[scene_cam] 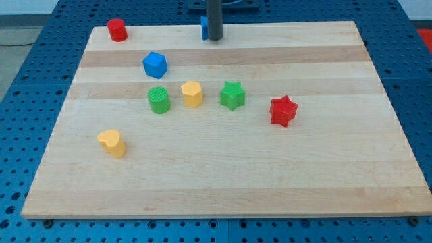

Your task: Move your arm to the left side of the yellow heart

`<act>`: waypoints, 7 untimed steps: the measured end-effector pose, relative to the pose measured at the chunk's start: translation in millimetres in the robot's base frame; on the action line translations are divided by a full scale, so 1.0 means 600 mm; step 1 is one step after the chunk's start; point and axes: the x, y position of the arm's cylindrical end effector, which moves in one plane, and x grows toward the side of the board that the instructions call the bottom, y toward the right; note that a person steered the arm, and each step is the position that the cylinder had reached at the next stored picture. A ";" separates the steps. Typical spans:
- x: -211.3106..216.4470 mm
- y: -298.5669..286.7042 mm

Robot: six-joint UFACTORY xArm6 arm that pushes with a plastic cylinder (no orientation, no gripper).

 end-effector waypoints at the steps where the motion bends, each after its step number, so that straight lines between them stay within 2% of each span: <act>1: 0.072 -0.003; 2: 0.111 -0.035; 4: 0.116 -0.035; 5: 0.161 -0.051; 6: 0.203 -0.102; 7: 0.212 -0.161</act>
